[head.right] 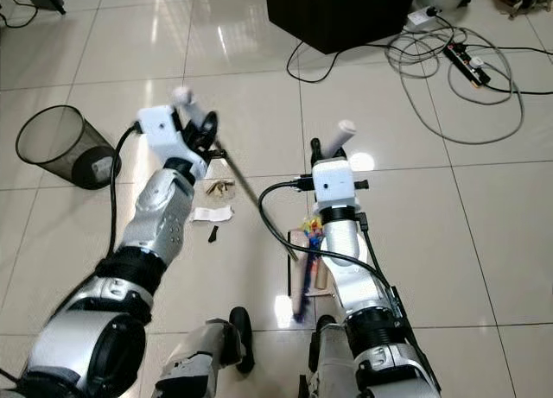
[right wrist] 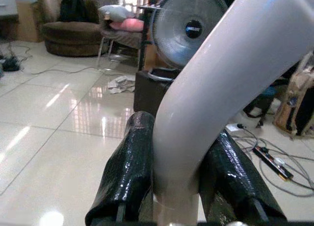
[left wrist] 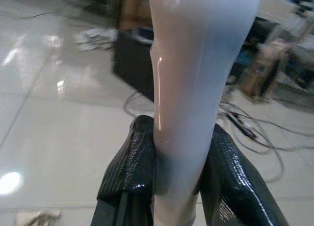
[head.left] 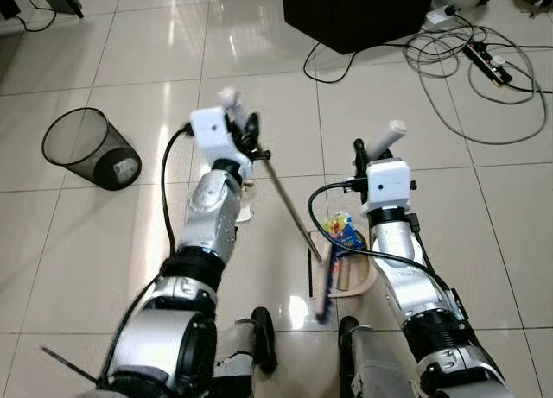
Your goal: Sweep floor
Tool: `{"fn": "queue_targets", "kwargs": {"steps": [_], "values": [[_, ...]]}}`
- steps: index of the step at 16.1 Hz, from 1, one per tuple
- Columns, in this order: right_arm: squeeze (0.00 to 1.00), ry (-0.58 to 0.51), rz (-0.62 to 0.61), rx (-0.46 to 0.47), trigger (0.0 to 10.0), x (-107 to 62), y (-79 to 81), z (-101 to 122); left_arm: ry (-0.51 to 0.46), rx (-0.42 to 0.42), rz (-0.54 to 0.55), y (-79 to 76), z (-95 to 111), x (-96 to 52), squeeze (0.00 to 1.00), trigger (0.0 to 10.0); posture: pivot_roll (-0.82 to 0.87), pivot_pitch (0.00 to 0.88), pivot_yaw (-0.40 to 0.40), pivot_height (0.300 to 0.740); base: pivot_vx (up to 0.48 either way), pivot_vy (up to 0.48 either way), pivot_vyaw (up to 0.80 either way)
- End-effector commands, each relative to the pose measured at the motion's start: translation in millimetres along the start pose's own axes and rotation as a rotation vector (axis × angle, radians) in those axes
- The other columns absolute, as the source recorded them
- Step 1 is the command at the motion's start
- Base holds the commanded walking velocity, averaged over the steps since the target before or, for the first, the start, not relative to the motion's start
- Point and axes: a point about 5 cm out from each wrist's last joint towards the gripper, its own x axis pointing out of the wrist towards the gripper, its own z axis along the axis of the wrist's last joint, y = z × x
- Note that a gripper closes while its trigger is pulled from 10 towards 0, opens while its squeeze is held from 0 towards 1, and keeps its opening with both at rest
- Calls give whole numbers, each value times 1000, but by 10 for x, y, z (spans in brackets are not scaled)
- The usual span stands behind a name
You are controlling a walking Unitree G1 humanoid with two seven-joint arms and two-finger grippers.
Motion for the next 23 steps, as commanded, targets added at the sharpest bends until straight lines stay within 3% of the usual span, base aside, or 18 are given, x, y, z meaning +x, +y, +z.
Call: {"fn": "queue_targets", "kwargs": {"steps": [1, 2, 4, 7, 11, 16, 18, 21, 23], "values": [[0, 5, -45, 65, 10000, 0, -22, 2, -11, 49, -56, -5, 75, 25, 0, 10000, 80, 247, 128, 740, 0, 0, 0], [0, 3, -128, 161, 10000, 40, -138, 31, -11, 96, -106, 11, 136, 56, 0, 10000, 82, 246, 129, 740, 0, 0, 0], [0, -30, -146, 165, 10000, 52, -224, 99, -30, 164, -135, 97, 263, 84, 0, 10000, 75, 235, 129, 740, 0, 0, 0], [0, -42, -159, 160, 10000, 40, -309, 103, -47, 193, -179, 223, 430, 101, 0, 10000, 78, 224, 131, 740, 0, 0, 0], [0, -46, -181, 185, 10000, 64, -357, 114, -48, 253, -131, 497, 594, 86, 0, 10000, 81, 209, 130, 740, 0, 0, 0], [0, -74, -203, 215, 10000, 92, -407, 189, -6, 428, -88, 848, 656, -71, 0, 10000, 88, 178, 130, 740, 0, 0, 0], [0, -82, -181, 240, 10000, 109, -420, 247, 10, 450, -53, 960, 615, -163, 0, 10000, 84, 164, 124, 740, 0, 0, 0], [0, -95, -141, 280, 10000, 154, -429, 422, -4, 389, 37, 1084, 538, -315, 0, 10000, 60, 139, 108, 740, 0, 0, 0], [0, -121, -159, 300, 10000, 197, -517, 663, -2, 351, 86, 1144, 451, -485, 0, 10000, 44, 119, 96, 740, 0, 0, 0]]}}
